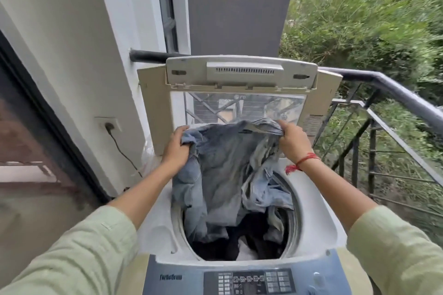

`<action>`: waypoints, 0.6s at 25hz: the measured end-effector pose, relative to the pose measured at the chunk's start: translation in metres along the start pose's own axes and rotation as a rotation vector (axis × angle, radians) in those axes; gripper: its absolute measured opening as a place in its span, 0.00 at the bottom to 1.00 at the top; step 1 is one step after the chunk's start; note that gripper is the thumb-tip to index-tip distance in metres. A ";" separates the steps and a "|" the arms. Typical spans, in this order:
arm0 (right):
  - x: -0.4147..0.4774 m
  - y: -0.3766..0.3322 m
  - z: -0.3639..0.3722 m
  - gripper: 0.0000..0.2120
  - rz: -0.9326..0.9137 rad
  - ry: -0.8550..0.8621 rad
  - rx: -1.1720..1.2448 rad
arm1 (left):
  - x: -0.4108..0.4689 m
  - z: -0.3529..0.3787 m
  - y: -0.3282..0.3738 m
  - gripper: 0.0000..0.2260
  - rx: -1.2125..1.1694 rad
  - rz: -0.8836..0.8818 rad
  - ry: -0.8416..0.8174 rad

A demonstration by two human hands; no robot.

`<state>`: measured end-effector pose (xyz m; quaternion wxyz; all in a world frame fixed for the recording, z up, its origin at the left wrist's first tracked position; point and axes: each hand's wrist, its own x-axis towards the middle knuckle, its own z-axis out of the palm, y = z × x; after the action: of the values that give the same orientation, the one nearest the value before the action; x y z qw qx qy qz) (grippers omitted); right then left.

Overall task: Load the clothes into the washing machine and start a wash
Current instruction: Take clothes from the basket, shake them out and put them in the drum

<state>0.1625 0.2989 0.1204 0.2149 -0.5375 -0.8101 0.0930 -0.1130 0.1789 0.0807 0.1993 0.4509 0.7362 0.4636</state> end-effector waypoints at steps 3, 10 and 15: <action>-0.039 -0.003 0.007 0.14 -0.149 -0.370 0.042 | -0.021 0.010 -0.022 0.23 0.363 0.264 -0.276; -0.113 0.003 0.081 0.26 0.123 -1.393 -0.182 | -0.057 0.056 -0.060 0.42 1.026 -0.265 -1.595; -0.090 0.008 0.154 0.39 0.311 -1.221 -0.217 | -0.040 0.115 -0.074 0.32 0.711 -0.255 -1.379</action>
<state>0.1296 0.2322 -0.0417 -0.3570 -0.5177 -0.7039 0.3302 -0.0459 0.1911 -0.0444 0.5064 0.5858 0.5967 -0.2107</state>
